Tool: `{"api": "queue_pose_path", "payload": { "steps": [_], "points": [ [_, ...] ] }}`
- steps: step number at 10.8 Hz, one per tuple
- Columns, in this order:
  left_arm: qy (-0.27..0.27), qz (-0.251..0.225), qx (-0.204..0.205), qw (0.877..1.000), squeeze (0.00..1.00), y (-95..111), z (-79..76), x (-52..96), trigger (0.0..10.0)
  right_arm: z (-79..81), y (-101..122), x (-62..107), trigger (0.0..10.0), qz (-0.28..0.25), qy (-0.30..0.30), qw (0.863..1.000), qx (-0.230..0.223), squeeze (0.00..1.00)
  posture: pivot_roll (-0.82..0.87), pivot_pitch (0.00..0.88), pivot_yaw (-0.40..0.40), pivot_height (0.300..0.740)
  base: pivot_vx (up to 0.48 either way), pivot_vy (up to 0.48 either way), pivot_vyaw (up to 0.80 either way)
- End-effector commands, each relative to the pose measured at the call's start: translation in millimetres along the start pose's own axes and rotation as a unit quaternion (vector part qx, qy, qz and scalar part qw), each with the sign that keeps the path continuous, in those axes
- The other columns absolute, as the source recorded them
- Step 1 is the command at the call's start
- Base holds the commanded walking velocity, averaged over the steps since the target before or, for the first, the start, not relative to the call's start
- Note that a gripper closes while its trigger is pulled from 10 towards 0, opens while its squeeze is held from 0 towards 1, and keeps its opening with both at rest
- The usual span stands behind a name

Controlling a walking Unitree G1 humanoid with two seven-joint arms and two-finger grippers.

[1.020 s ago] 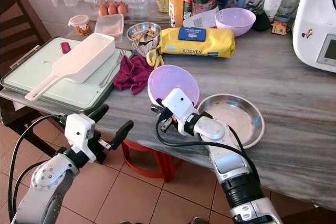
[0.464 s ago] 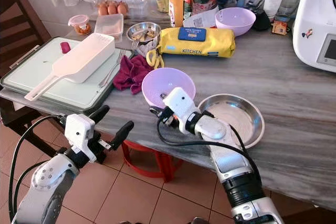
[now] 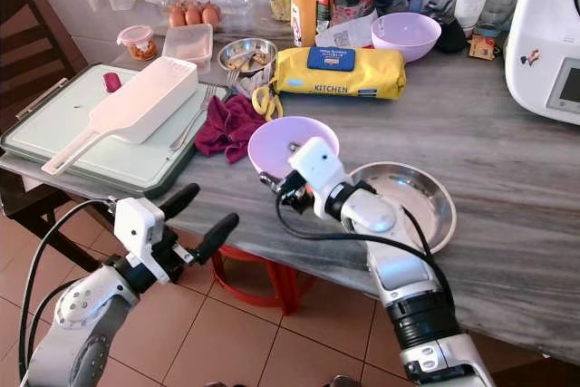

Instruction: Setting the table

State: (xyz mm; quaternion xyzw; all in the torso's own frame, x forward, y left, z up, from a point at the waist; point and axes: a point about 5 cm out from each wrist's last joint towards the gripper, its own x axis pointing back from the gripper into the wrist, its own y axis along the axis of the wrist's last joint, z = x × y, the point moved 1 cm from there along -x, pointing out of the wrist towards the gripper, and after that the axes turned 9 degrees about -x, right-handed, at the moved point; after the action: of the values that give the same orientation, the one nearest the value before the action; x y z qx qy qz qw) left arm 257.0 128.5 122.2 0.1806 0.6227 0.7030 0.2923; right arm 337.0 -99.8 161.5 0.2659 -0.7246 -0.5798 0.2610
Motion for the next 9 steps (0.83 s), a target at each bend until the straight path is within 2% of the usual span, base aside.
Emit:
{"api": "queue_pose_path", "payload": {
  "steps": [1,3,5,6,7,9],
  "points": [
    [-0.011,-0.001,0.003,1.000,0.00,2,-0.9,2.3,10.0,-0.7,14,-2.3,10.0,-0.027,-0.002,1.000,0.007,1.00,-0.07,0.119,0.102,0.740,0.000,0.000,0.00],
    [-0.015,-0.003,0.006,1.000,0.00,3,-2.3,2.2,10.0,-2.1,21,-0.7,10.0,-0.039,-0.009,0.999,0.009,1.00,-0.08,0.119,0.103,0.740,0.000,0.000,0.00],
    [-0.014,-0.003,0.007,1.000,0.00,3,-2.8,1.8,10.0,-10.8,35,5.4,10.0,-0.070,-0.040,0.997,0.010,1.00,-0.08,0.116,0.102,0.740,0.000,0.000,0.00],
    [-0.013,-0.004,0.006,1.000,0.00,3,-2.9,1.3,10.0,-16.4,42,14.2,10.0,-0.078,-0.058,0.995,0.020,1.00,-0.08,0.114,0.100,0.740,0.000,0.000,0.00],
    [-0.010,-0.005,0.004,1.000,0.00,3,-1.7,1.0,10.0,-22.2,50,30.9,10.0,-0.085,-0.088,0.992,0.032,1.00,-0.09,0.116,0.099,0.740,0.000,0.000,0.00],
    [-0.007,-0.003,0.006,1.000,0.00,2,0.9,-1.2,10.0,-26.1,41,56.2,10.0,-0.070,-0.144,0.987,0.031,1.00,-0.10,0.116,0.105,0.740,0.000,0.000,0.00]
  ]
}}
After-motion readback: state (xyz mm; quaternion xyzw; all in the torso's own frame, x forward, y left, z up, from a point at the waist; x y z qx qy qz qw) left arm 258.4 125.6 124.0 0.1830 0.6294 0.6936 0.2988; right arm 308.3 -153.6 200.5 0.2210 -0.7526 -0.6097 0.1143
